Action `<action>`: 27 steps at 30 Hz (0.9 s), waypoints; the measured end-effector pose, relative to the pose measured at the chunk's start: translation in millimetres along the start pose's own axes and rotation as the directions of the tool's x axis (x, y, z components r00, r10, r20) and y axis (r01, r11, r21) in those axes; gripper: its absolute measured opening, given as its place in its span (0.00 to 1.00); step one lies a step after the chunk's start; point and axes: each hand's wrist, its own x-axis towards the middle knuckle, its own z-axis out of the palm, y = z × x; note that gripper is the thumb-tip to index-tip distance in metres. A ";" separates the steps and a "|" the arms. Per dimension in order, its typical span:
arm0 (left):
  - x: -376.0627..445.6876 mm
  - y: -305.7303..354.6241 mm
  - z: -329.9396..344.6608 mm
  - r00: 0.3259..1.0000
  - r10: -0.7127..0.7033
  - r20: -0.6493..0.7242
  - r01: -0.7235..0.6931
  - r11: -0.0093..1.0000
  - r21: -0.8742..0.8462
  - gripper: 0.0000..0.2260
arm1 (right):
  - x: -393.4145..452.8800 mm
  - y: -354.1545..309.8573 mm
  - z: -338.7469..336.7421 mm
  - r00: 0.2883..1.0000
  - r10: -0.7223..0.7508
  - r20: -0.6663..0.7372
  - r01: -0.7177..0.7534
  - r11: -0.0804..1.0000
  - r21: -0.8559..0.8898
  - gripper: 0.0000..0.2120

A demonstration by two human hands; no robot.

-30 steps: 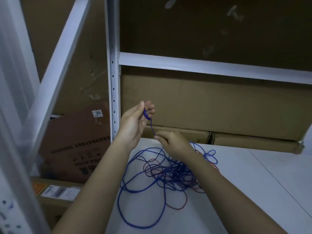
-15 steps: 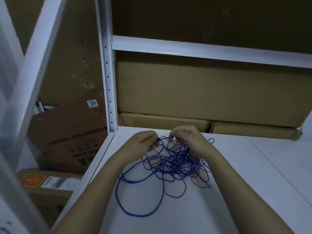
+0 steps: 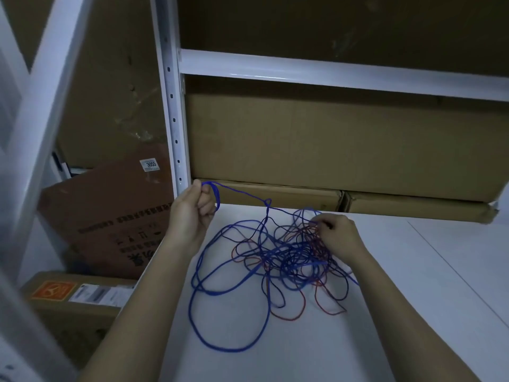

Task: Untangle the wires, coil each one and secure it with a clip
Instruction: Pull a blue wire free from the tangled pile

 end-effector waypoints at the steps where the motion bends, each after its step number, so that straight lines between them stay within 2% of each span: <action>1: -0.1 0.2 1.4 1.000 0.004 -0.001 -0.004 1.000 -0.001 0.16 | 1.2 4.3 1.9 1.000 0.008 -0.005 -0.009 0.996 -0.086 0.14; 4: -0.4 -2.0 9.6 0.999 0.036 0.004 -0.036 0.999 0.023 0.16 | 1.4 -3.4 9.8 0.996 -0.073 0.045 0.081 0.967 -0.243 0.15; 7: -1.4 -1.8 22.5 0.995 0.102 0.003 -0.101 0.976 0.194 0.16 | 1.3 -21.7 16.7 0.960 -0.276 -0.035 0.259 0.932 -0.253 0.15; 9: -1.4 -0.9 30.8 0.990 0.138 0.015 -0.136 0.943 0.303 0.16 | -7.4 -42.2 17.1 0.927 -0.359 -0.105 0.349 0.931 -0.103 0.17; 12: -1.9 1.0 39.1 0.985 0.168 0.030 -0.165 0.900 0.404 0.17 | -23.5 -73.7 15.9 0.910 -0.412 -0.054 0.415 0.893 0.175 0.16; 16: -3.9 2.4 46.0 0.986 0.166 0.020 -0.159 0.896 0.416 0.17 | -34.0 -88.0 26.4 0.933 -0.350 -0.078 0.358 0.923 0.140 0.17; 18: -4.9 2.6 47.9 0.984 0.174 0.031 -0.170 0.885 0.433 0.17 | -39.3 -89.4 33.2 0.959 -0.283 -0.017 0.279 0.930 0.239 0.18; 22: -3.4 4.5 49.4 0.979 0.205 0.014 -0.190 0.881 0.433 0.16 | -41.0 -84.4 32.5 0.964 -0.252 -0.088 0.265 0.861 0.433 0.08; 25: 0.0 6.7 46.0 0.975 0.216 -0.052 -0.182 0.910 0.371 0.17 | -34.4 -80.8 21.0 0.981 -0.162 -0.103 0.190 0.738 0.648 0.08; 27: 0.9 7.0 43.2 0.974 0.212 -0.080 -0.181 0.940 0.289 0.16 | -28.4 -75.2 14.6 0.989 -0.102 -0.106 0.147 0.727 0.671 0.08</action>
